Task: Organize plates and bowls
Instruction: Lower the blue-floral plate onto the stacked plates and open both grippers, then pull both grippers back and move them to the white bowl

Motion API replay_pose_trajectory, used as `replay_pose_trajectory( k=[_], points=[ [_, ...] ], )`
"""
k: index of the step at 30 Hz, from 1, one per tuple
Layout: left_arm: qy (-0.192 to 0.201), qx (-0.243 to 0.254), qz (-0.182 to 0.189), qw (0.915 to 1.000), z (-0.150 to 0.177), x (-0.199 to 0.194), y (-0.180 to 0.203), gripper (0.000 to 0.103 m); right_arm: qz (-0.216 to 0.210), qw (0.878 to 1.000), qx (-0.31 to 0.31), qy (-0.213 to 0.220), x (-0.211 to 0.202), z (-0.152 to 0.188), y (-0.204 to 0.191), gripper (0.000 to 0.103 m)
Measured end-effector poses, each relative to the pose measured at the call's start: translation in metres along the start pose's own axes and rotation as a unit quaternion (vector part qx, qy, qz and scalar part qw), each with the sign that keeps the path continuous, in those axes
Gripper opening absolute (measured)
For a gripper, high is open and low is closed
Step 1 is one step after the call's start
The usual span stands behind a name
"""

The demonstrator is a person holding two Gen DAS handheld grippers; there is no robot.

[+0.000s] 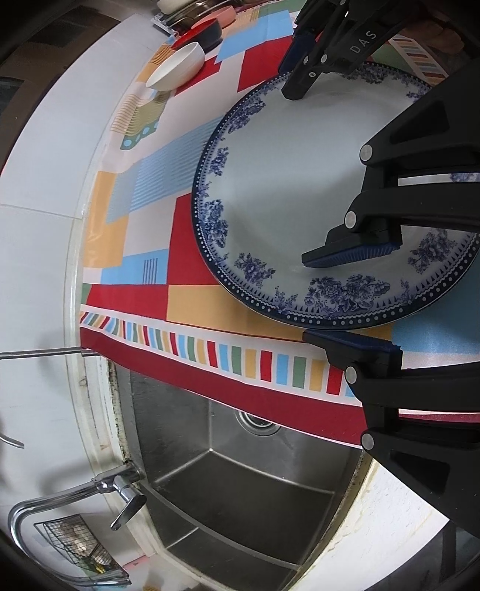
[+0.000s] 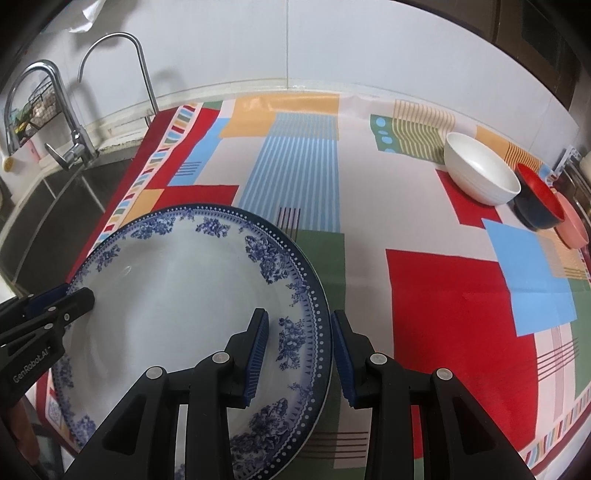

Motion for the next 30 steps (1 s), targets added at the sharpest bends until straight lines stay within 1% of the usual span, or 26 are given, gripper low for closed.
replay_pose_trajectory(
  k=[10,11,14,16,17,18,21,25,30],
  points=[
    [-0.012,-0.001,0.002,0.9999,0.002,0.005,0.000,0.034,0.003,1.000,-0.002,-0.006,0.004,0.002,-0.001,0.037],
    [-0.013,-0.002,0.003,0.9999,0.002,0.005,0.000,0.034,0.003,1.000,-0.003,-0.007,0.004,0.002,-0.001,0.037],
    [-0.013,-0.001,0.006,0.9999,0.002,0.005,0.001,0.040,0.002,1.000,-0.003,-0.009,0.004,0.002,-0.001,0.037],
    [-0.009,0.000,0.005,0.9999,0.002,0.004,0.002,0.045,-0.003,1.000,-0.003,-0.010,0.005,0.002,-0.002,0.042],
    [-0.007,0.000,0.004,1.0000,0.001,0.003,0.002,0.047,-0.006,1.000,-0.003,-0.010,0.005,0.002,-0.002,0.047],
    [-0.004,0.000,0.002,1.0000,0.001,0.002,0.002,0.048,-0.006,1.000,-0.002,-0.008,0.004,0.002,-0.002,0.050],
    [0.003,0.003,0.005,1.0000,-0.002,-0.003,0.003,0.051,0.003,1.000,-0.004,0.000,-0.001,0.001,-0.002,0.051],
    [0.016,0.008,0.016,0.9997,-0.009,-0.013,0.008,0.057,0.004,1.000,-0.005,0.014,-0.011,-0.003,0.000,0.051],
    [0.040,0.026,0.032,0.9984,-0.020,-0.028,0.019,0.057,0.008,0.999,0.008,0.035,-0.025,-0.008,0.007,0.051]
  ],
)
Point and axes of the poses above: each gripper's, at about its wrist camera, not at the fingertips, and x roughly the way its jaws point, y to its right, z to its underside, the point moved 5 cm from there along x, roughly the way its jaws point, and after that the axes turned 4 degrees about -x, right-handed, at the moved point
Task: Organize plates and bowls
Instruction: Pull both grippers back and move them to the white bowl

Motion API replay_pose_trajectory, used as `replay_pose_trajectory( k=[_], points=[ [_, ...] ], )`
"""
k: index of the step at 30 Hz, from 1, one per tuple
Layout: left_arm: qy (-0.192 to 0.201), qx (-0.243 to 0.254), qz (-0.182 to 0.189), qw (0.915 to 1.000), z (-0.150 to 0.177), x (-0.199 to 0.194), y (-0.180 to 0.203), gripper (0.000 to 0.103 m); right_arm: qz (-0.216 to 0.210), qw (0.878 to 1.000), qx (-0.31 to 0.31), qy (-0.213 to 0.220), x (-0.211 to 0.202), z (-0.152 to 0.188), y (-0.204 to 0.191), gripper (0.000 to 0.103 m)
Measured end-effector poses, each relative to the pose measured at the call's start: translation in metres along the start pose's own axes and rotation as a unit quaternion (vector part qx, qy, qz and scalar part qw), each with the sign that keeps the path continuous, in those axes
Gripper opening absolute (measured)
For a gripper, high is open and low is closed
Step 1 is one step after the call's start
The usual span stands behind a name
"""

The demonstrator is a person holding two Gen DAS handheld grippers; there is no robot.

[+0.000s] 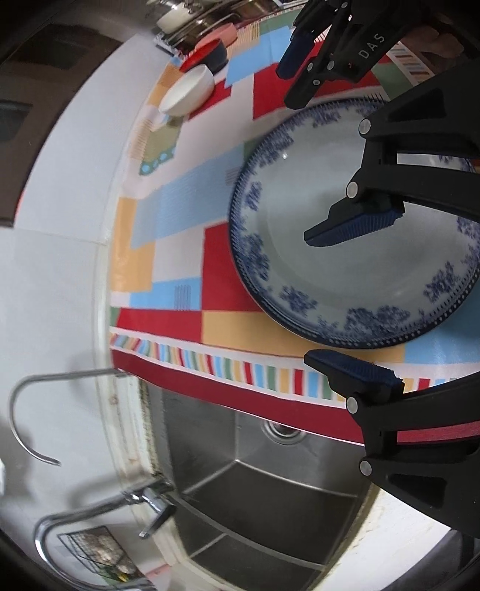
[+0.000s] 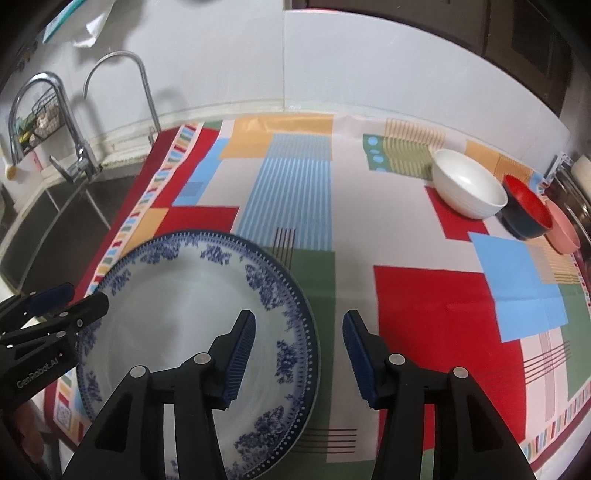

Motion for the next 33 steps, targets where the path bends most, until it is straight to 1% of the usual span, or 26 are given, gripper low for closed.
replay_pose_trajectory(
  k=[5,11,16,20,29,33],
  points=[
    [0.023,0.029,0.020,0.9991,-0.014,-0.011,0.020,0.057,0.013,0.999,0.018,0.023,-0.014,-0.005,0.013,0.051],
    [0.042,0.056,0.043,0.9966,-0.026,-0.016,0.051,0.057,0.039,0.997,0.049,0.046,-0.030,-0.009,0.041,0.051],
    [0.053,0.071,0.058,0.9944,-0.033,-0.019,0.081,0.057,0.056,0.995,0.065,0.059,-0.041,-0.011,0.068,0.051],
    [0.055,0.072,0.071,0.9934,-0.039,-0.021,0.106,0.057,0.061,0.993,0.070,0.070,-0.049,-0.014,0.090,0.051],
    [0.071,0.079,0.076,0.9914,-0.053,-0.019,0.156,0.057,0.073,0.990,0.076,0.093,-0.062,-0.023,0.139,0.051],
    [0.081,0.082,0.070,0.9908,-0.060,-0.017,0.176,0.061,0.077,0.989,0.078,0.102,-0.064,-0.027,0.160,0.051]
  ],
)
Point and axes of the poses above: each gripper's, at about its wrist camera, not at the fingertips, and x roughly the way its jaws point, y to its right, z to its underside, the point moved 5 cm from there along x, roughly the way its jaws point, and after that the axes turned 4 degrees about -x, right-handed, at the moved point
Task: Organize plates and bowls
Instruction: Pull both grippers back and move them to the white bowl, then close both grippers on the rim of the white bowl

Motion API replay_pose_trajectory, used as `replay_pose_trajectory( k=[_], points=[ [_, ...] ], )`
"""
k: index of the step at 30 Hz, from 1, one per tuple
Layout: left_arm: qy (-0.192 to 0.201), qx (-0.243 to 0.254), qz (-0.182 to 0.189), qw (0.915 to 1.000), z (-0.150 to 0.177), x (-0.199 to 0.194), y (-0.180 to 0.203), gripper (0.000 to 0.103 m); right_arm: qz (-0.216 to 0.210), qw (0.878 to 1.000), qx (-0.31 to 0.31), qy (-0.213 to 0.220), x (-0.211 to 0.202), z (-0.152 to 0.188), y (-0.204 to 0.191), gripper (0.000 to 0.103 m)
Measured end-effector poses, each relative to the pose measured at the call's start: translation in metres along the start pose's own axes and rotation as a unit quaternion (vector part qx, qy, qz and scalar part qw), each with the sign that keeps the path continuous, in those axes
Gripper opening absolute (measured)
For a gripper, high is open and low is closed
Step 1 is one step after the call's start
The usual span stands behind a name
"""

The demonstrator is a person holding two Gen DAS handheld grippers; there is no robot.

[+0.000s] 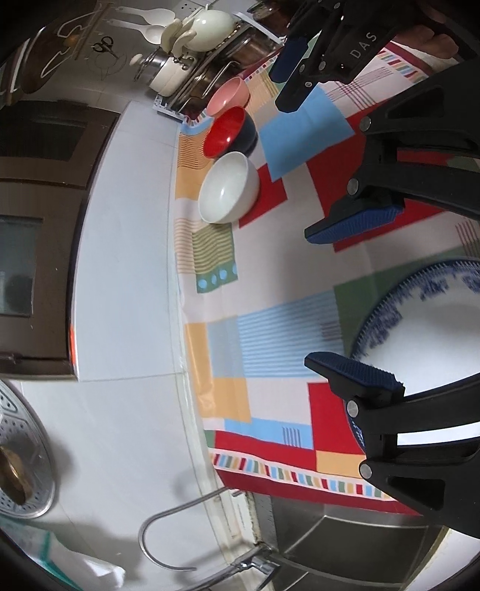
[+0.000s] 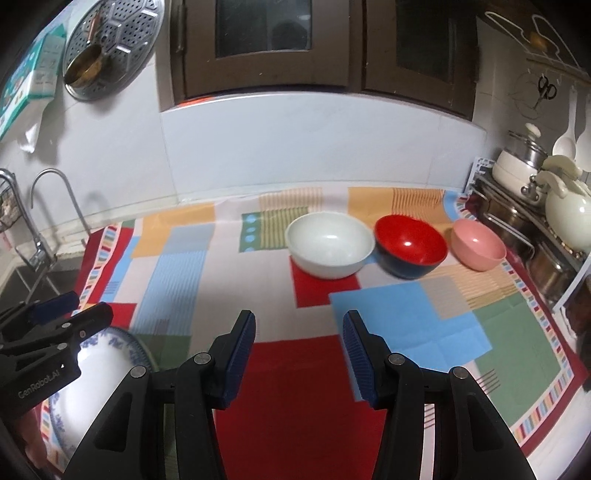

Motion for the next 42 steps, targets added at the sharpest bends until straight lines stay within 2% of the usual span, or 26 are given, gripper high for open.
replay_pose_trajectory(
  k=[8,18,23,29,31,42],
  points=[
    [0.011,0.012,-0.006,0.9998,-0.020,0.015,0.031,0.062,-0.006,1.000,0.008,0.008,0.013,-0.011,0.034,0.051],
    [-0.006,0.044,0.007,0.9990,-0.050,0.053,0.061,0.062,-0.013,0.999,0.034,0.003,0.044,-0.024,0.064,0.051],
    [-0.011,0.071,0.004,0.9974,-0.068,0.082,0.073,0.062,-0.015,0.998,0.058,-0.010,0.070,-0.029,0.077,0.051],
    [-0.028,0.087,0.021,0.9956,-0.085,0.121,0.084,0.062,-0.015,0.996,0.087,-0.030,0.106,-0.032,0.091,0.051],
    [-0.040,0.088,0.031,0.9948,-0.089,0.136,0.087,0.062,-0.015,0.995,0.092,-0.034,0.115,-0.033,0.096,0.050],
    [-0.068,0.121,0.033,0.9897,-0.097,0.199,0.104,0.061,-0.020,0.993,0.104,-0.058,0.164,-0.036,0.102,0.050]
  ],
)
Point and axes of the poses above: each gripper's, at about its wrist camera, not at the fingertips, and x roughly the way its jaws point, y to its right, z to its underside, the point moved 5 cm from there along x, roughly the way its jaws point, and after that the axes turned 4 degrees about -x, right-handed, at the moved point
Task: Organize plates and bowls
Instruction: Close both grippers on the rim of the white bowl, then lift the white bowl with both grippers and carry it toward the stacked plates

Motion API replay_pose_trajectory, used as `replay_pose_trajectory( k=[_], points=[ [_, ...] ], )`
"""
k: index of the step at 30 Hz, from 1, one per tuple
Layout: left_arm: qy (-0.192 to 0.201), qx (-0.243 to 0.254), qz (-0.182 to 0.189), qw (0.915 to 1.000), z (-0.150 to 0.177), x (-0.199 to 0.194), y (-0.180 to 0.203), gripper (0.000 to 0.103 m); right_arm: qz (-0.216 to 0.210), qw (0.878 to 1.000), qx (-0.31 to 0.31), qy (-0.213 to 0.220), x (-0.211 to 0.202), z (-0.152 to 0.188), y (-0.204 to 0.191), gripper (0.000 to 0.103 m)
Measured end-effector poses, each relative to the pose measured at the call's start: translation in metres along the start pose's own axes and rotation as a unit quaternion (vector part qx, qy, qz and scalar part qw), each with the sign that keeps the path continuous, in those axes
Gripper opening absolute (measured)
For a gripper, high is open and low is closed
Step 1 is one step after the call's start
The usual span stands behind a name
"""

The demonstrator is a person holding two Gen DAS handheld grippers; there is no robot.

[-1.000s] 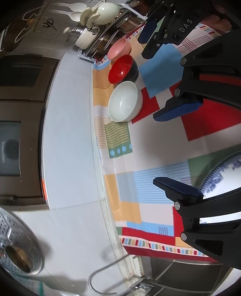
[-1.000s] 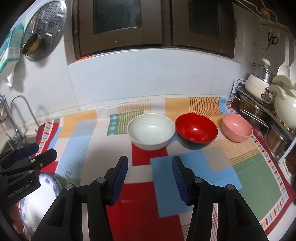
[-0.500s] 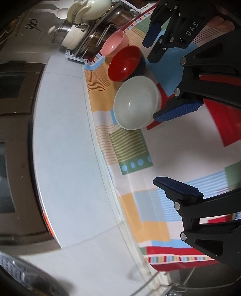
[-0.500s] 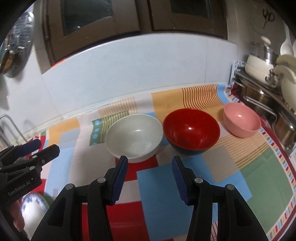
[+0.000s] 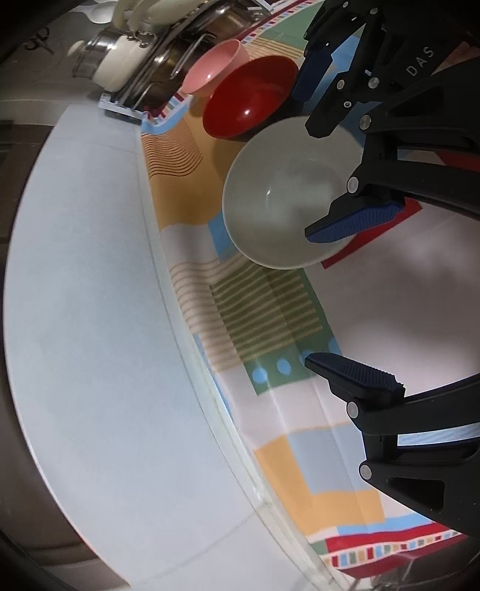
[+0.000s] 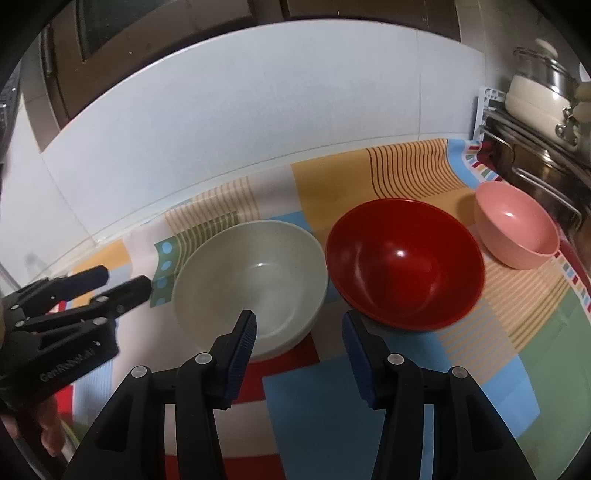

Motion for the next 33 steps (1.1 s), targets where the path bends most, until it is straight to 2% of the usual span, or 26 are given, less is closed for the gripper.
replay_pose_trajectory(
  k=[6,8,10,15,20,23,33],
  points=[
    [-0.013,0.010,0.005,0.9998,-0.006,0.022,0.012,0.054,-0.003,1.000,0.007,-0.015,0.018,-0.002,0.001,0.047],
    [-0.019,0.011,0.008,0.9997,-0.007,0.028,0.014,0.048,-0.004,1.000,0.009,-0.018,0.022,-0.002,0.001,0.047],
    [-0.024,0.010,0.011,0.9996,-0.009,0.033,0.016,0.045,-0.004,1.000,0.008,-0.021,0.025,-0.002,0.000,0.042],
    [-0.032,0.015,0.016,0.9992,-0.010,0.041,0.020,0.031,0.000,1.000,0.006,-0.024,0.032,-0.005,-0.001,0.037],
    [-0.036,0.023,0.017,0.9989,-0.009,0.044,0.023,0.012,0.011,1.000,0.006,-0.023,0.034,-0.007,0.002,0.029],
    [-0.033,0.023,0.013,0.9991,-0.009,0.042,0.022,0.010,0.016,0.999,0.009,-0.026,0.037,-0.007,0.003,0.023],
    [-0.030,0.005,0.004,0.9995,-0.004,0.027,0.014,0.010,0.011,0.999,0.010,-0.034,0.035,-0.007,0.000,0.018]
  ],
)
Point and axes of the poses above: each gripper's, at about its wrist camera, not at the fingertips, and x roughly the way its jaws point, y to its right, z to its underside, the point moved 5 cm from there along x, roughly the way its jaws point, and after that the axes turned 4 degrees about -x, right-handed, at the moved point
